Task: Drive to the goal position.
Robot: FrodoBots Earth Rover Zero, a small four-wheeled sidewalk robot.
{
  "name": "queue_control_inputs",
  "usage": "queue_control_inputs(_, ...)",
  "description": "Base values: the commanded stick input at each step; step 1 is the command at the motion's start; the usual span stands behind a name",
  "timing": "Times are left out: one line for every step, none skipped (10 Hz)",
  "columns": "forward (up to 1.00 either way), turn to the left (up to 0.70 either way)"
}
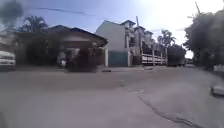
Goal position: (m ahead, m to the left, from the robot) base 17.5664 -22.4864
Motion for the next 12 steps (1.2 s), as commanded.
queue_control_inputs(1.00, -0.40)
queue_control_inputs(1.00, -0.40)
queue_control_inputs(1.00, -0.40)
queue_control_inputs(1.00, -0.40)
queue_control_inputs(1.00, -0.40)
queue_control_inputs(1.00, -0.40)
queue_control_inputs(1.00, -0.40)
queue_control_inputs(1.00, -0.40)
queue_control_inputs(1.00, -0.40)
queue_control_inputs(1.00, -0.39)
queue_control_inputs(1.00, -0.30)
queue_control_inputs(1.00, 0.00)
